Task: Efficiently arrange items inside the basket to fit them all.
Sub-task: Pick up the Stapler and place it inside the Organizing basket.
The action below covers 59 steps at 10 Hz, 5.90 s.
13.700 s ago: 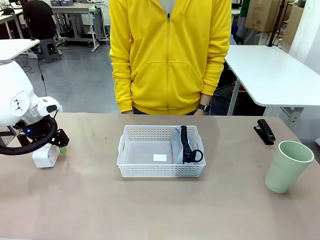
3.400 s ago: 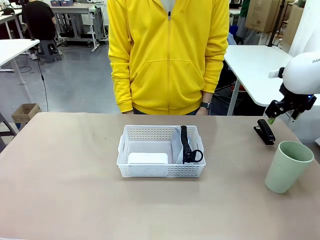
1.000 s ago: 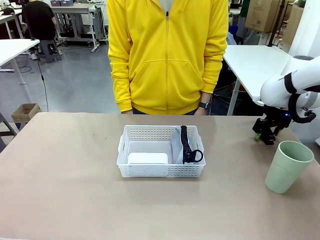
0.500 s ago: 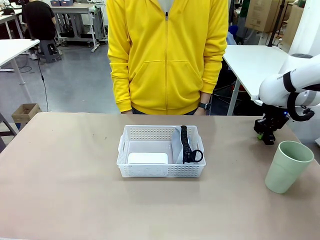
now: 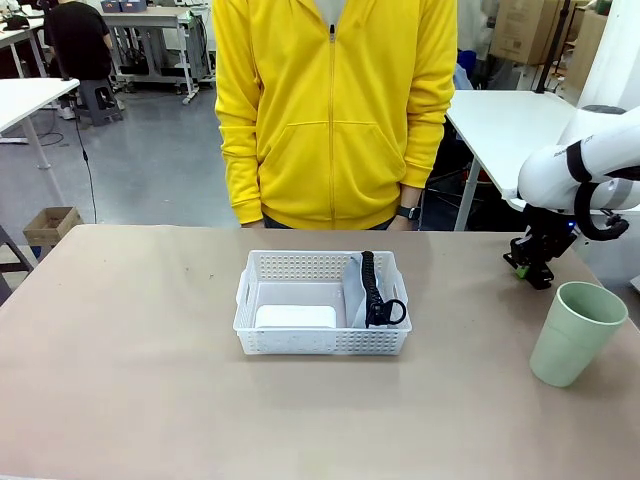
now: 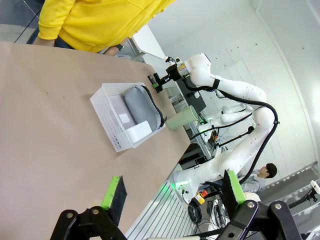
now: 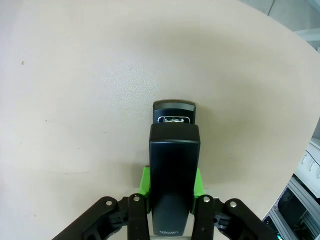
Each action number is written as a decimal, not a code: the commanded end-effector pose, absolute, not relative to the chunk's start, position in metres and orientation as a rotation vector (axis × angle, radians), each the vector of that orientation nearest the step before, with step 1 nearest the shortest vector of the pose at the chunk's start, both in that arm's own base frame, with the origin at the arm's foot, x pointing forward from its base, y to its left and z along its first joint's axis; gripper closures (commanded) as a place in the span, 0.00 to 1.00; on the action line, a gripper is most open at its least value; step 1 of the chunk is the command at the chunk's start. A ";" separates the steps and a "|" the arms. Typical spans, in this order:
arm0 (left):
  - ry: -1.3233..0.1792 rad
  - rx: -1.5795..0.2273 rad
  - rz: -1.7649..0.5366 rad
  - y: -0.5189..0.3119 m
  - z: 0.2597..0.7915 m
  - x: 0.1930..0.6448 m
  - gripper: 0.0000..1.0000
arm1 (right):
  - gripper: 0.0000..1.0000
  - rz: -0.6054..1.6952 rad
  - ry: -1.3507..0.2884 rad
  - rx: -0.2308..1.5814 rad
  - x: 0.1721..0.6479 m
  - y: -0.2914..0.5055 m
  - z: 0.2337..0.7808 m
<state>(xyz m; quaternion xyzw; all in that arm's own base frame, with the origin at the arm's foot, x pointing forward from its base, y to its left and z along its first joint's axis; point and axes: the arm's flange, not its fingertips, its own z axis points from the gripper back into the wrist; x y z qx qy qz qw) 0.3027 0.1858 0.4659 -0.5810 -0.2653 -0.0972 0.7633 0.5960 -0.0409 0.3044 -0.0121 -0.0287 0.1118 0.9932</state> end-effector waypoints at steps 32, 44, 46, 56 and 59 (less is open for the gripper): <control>-0.591 -1.284 -0.206 0.183 0.470 0.302 0.00 | 0.63 1.355 -0.195 -0.010 0.442 0.428 0.461; -0.591 -1.284 -0.206 0.183 0.470 0.302 0.00 | 0.63 1.305 -0.195 0.037 0.464 0.422 0.394; -0.591 -1.284 -0.206 0.183 0.470 0.302 0.00 | 0.63 1.233 -0.210 0.085 0.483 0.408 0.372; -0.591 -1.284 -0.206 0.183 0.470 0.302 0.00 | 0.63 1.242 -0.081 0.171 0.501 0.396 0.312; -0.591 -1.284 -0.206 0.183 0.470 0.302 0.00 | 0.00 1.248 -0.081 0.164 0.499 0.394 0.311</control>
